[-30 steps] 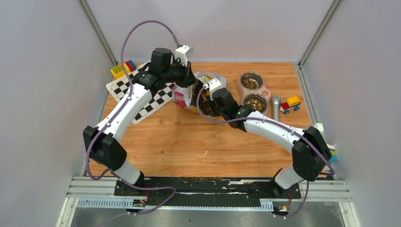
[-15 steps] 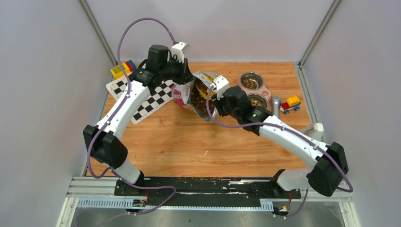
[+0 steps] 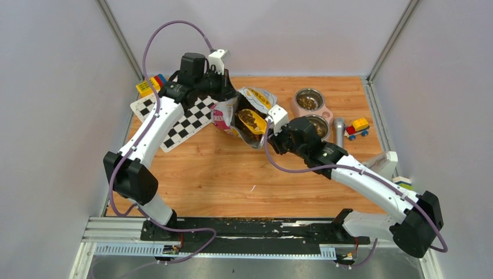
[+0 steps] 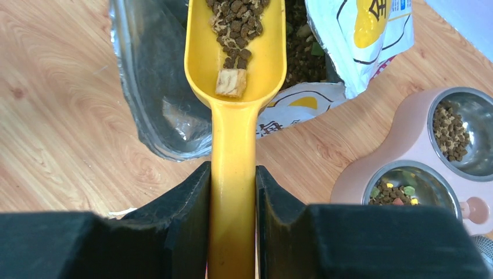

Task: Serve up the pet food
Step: Collect the pet food from the pet food bag.

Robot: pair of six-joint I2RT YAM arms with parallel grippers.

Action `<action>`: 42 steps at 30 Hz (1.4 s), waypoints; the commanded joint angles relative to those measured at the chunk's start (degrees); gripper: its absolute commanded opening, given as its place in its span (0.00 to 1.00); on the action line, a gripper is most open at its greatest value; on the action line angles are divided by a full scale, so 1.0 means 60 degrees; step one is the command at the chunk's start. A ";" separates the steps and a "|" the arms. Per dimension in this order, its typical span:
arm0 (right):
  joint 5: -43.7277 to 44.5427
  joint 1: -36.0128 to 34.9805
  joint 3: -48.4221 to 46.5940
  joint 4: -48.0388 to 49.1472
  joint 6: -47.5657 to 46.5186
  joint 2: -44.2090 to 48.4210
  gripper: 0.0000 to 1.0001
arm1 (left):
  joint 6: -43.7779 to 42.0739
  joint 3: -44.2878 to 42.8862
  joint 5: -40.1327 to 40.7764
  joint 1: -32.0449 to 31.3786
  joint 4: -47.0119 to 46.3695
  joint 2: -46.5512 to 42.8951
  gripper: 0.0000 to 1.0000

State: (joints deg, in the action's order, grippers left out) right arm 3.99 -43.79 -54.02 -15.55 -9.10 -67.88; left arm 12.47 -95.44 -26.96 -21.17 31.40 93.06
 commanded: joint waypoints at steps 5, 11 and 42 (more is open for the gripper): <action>-0.1167 0.0033 -0.0030 0.0464 -0.0228 0.1122 0.00 | 0.0229 -0.0297 0.0420 0.0272 -0.0527 -0.0238 0.00; -0.1866 0.0035 -0.0153 -0.0369 -0.0693 0.1683 0.00 | 0.0247 -0.0355 0.0589 0.0379 -0.0438 -0.0166 0.00; -0.3773 0.0072 -0.2280 -0.3443 -0.1361 0.2601 0.00 | 0.0455 -0.0470 0.0940 0.0628 -0.0359 0.0045 0.00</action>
State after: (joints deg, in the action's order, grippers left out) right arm -17.63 -43.79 -64.12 -37.50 -16.36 -54.39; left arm 14.90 -95.96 -24.25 -19.09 31.27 93.78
